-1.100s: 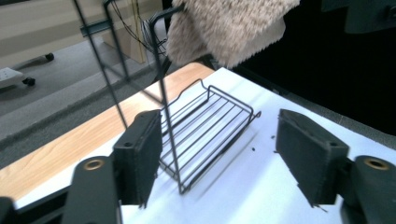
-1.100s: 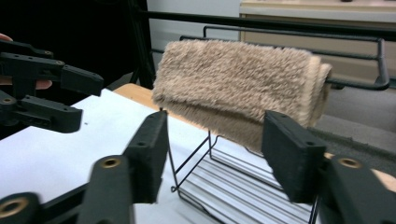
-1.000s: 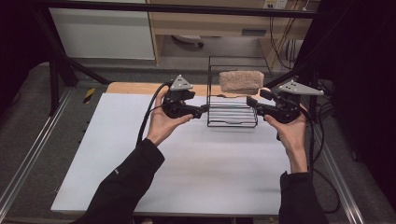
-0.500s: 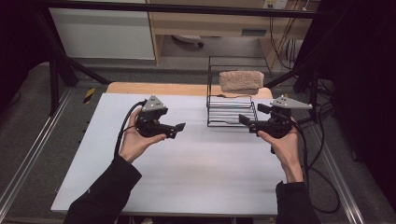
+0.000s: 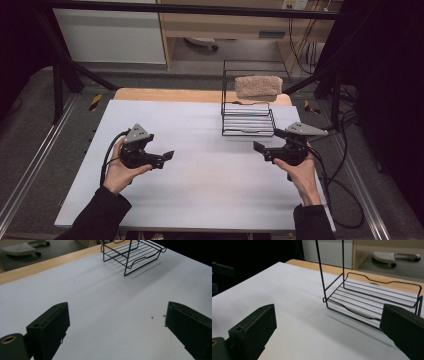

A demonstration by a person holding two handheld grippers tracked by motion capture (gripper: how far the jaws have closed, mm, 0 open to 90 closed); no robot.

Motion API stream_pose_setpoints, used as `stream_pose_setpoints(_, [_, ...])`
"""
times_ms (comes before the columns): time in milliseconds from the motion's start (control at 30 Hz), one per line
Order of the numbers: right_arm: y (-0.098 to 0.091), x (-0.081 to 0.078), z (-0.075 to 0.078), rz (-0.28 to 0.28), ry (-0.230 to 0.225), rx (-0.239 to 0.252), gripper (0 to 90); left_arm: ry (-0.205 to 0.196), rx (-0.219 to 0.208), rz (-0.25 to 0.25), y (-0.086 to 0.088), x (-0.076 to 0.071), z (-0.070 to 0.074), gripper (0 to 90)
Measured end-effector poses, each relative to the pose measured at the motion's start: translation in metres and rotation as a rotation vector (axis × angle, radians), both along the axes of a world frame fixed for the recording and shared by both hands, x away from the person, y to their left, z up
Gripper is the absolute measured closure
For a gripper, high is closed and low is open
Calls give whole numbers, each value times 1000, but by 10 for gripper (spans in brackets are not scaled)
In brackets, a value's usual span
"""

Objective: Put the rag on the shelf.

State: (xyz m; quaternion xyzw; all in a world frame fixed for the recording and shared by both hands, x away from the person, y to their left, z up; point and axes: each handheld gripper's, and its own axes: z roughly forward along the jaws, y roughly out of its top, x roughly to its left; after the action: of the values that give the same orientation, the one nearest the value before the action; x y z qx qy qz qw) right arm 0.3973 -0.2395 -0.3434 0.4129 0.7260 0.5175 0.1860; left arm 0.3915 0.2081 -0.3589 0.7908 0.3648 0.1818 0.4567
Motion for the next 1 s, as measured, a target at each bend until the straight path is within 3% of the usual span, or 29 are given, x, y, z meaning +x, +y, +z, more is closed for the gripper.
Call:
stream_pose_setpoints(433, [-4, -14, -36, 25, 64, -23, 7, 40, 0, 33, 35, -18, -39, 58])
stream_pose_setpoints(1000, [-21, -36, -88, 89, 151, -62, 7, 63, 34, 36, 54, -33, -70, 57])
